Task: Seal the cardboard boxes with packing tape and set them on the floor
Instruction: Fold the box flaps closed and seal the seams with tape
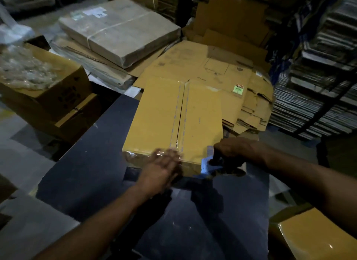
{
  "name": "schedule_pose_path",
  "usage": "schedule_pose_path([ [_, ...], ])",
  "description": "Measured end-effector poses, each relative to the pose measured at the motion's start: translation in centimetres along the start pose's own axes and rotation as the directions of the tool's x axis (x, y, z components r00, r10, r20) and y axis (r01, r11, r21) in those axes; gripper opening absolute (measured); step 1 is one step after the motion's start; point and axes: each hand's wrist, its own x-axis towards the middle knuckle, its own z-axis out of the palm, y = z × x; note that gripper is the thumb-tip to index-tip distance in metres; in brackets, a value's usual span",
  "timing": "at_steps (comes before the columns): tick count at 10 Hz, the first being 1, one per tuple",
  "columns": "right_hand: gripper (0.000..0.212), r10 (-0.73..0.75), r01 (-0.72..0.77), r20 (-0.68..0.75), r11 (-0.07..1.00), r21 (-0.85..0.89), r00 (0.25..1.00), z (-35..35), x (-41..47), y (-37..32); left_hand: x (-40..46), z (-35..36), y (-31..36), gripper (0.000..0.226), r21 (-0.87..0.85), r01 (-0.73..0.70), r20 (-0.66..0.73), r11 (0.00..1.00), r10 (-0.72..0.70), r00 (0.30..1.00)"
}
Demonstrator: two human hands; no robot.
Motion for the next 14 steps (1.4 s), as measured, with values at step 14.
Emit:
schedule_pose_path([
  [14, 0.066, 0.193, -0.202, 0.176, 0.979, 0.034, 0.965, 8.1, -1.5, 2.3, 0.3, 4.3, -2.4, 0.057, -0.24, -0.139, 0.048, 0.961, 0.155, 0.987],
])
